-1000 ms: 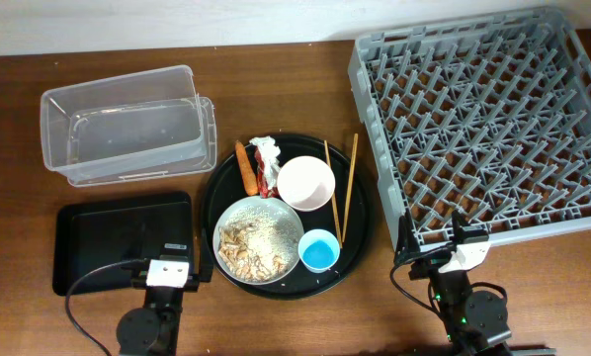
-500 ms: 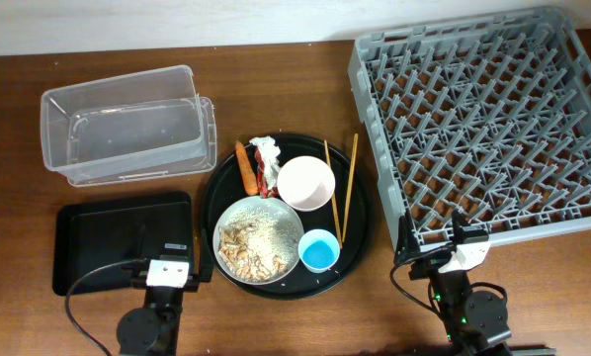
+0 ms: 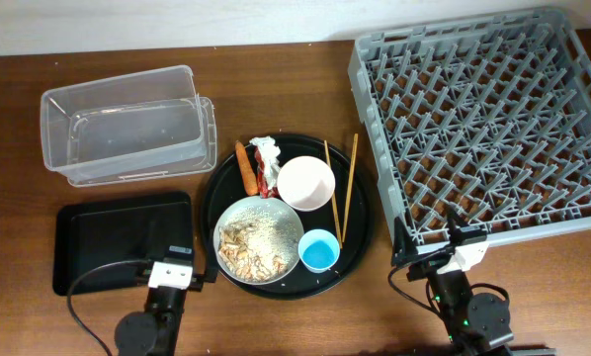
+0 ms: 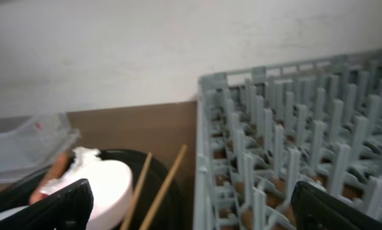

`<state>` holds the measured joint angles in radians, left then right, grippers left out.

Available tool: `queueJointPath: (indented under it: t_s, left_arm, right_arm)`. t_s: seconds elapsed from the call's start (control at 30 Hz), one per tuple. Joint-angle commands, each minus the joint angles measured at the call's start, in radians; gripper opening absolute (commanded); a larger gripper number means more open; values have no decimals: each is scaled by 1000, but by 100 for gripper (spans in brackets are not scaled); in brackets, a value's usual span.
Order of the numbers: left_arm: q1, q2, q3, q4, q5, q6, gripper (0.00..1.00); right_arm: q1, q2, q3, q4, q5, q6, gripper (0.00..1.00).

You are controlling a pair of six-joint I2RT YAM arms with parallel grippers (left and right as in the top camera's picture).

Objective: Sort waste into correct bins and load items into the dishwasher rack

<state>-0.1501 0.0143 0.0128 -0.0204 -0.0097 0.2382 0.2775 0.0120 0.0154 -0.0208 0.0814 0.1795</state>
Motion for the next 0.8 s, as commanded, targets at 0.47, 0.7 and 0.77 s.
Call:
queueJointPath:
  t_s: [0.47,0.7,0.77]
  left_arm:
    - [-21,1283,1514,-901,531,-243,99]
    - [-362,1587,1537,-1193,164,-188,93]
    - [-421,1653,1535,-1197,163,-185,77]
  right_arm:
    - [-4,1117,1342,-1114,-254,-2,98]
    - [-369,1236,1415,-1249,-248,222,98]
    - [-436,1236,1415,-1291,-254,222,98]
